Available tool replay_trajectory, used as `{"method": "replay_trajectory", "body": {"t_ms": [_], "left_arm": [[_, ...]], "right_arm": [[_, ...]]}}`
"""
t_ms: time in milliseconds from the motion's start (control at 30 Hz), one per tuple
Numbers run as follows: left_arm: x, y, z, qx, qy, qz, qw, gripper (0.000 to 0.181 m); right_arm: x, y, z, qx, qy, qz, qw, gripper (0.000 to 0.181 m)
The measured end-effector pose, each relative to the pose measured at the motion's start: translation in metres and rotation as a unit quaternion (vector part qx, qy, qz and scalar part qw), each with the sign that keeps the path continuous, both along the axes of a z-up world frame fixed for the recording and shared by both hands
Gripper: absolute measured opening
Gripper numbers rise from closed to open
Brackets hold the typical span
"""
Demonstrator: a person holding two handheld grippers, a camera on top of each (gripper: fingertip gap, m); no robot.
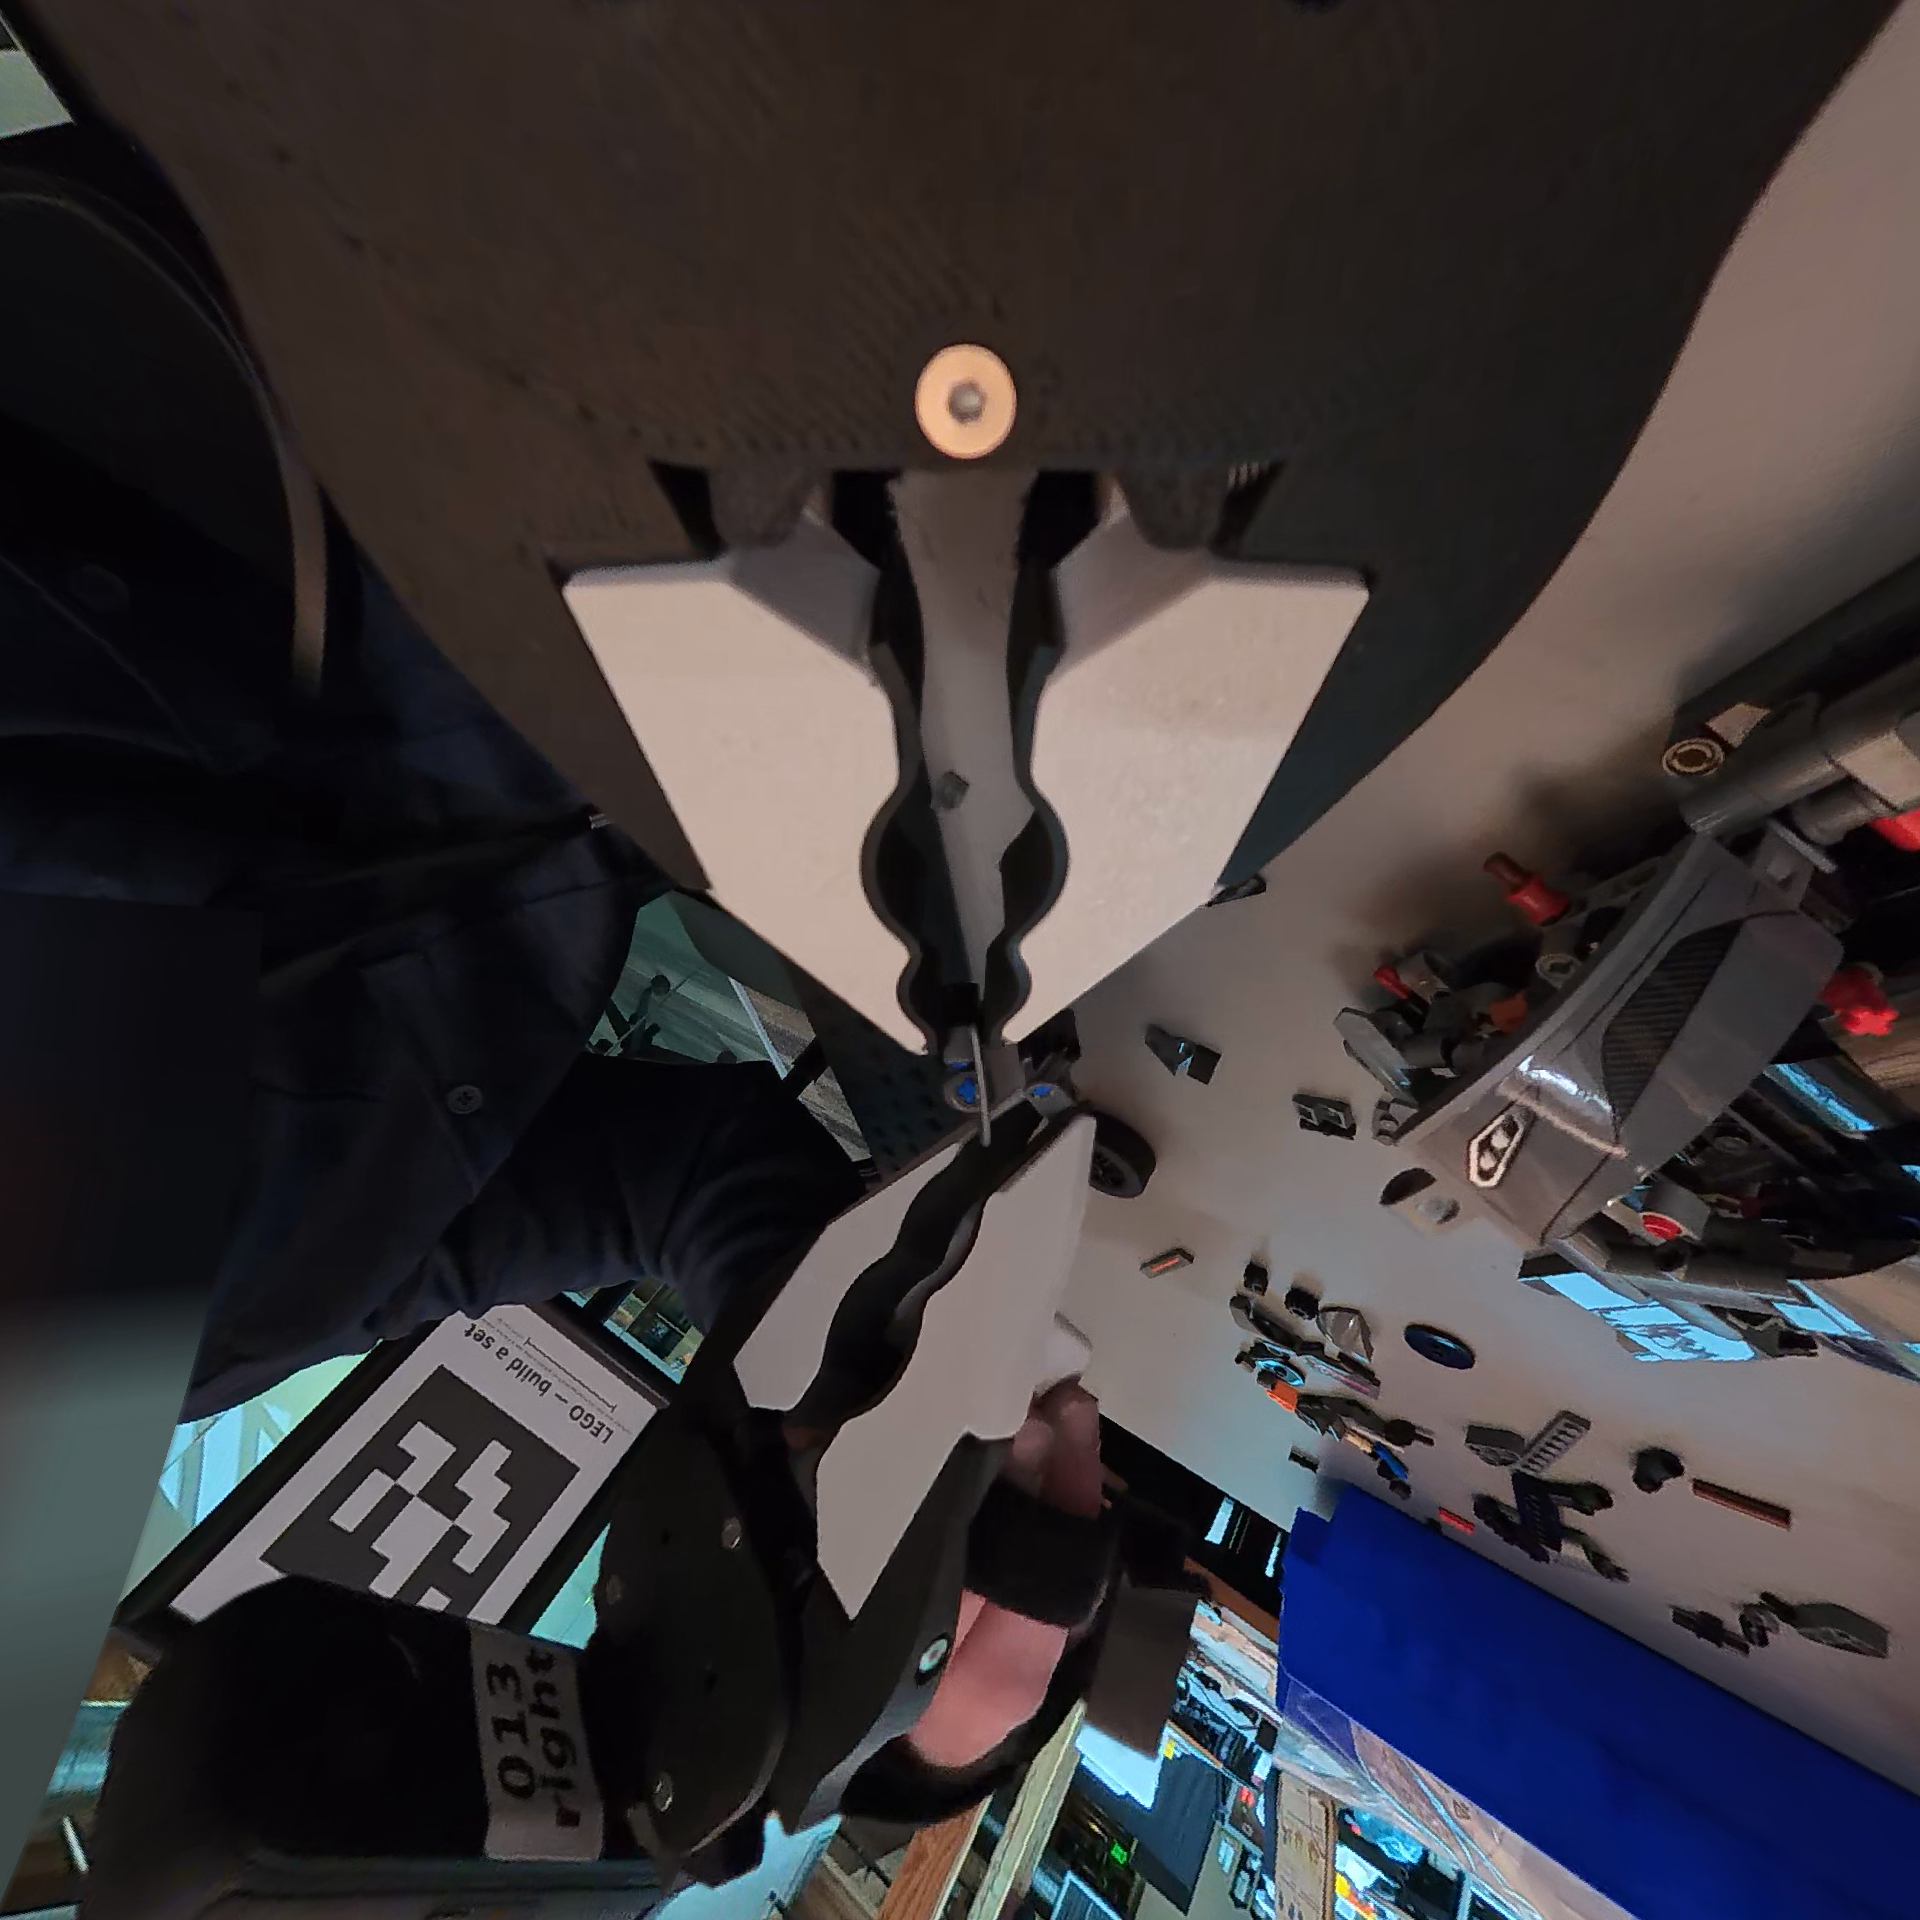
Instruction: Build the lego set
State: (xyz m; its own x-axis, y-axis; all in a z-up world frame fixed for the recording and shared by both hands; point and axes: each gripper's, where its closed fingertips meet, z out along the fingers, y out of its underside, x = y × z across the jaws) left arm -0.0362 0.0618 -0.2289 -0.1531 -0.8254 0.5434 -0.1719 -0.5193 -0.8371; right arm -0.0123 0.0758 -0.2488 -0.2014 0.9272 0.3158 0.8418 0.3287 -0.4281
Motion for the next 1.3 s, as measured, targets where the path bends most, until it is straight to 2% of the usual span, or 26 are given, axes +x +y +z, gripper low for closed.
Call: {"method": "replay_trajectory", "body": {"t_ms": [400,833,967,1133,1300], "left_arm": [[-0.003,-0.001,0.011,0.004,-0.025,-0.001,1.0,0.004],[0.004,-0.013,0.0,0.035,0.007,-0.029,0.999,0.004],[0.004,-0.015,0.002,0.065,0.01,-0.026,0.998,0.004],[0.007,-0.021,-0.003,0.14,0.034,-0.019,0.989,0.004],[0.009,-0.026,-0.031,0.223,0.108,-0.028,0.968,0.004]], "right_arm": [[-0.004,-0.005,0.01,-0.072,0.061,0.011,0.995,0.008],[-0.005,-0.017,0.017,-0.136,0.076,0.071,0.985,0.008],[-0.004,-0.018,0.015,-0.15,0.083,0.071,0.983,0.008],[-0.002,-0.022,0.012,-0.169,0.116,0.069,0.976,0.008],[-0.002,-0.028,-0.008,-0.156,0.12,0.07,0.978,0.008]]}}
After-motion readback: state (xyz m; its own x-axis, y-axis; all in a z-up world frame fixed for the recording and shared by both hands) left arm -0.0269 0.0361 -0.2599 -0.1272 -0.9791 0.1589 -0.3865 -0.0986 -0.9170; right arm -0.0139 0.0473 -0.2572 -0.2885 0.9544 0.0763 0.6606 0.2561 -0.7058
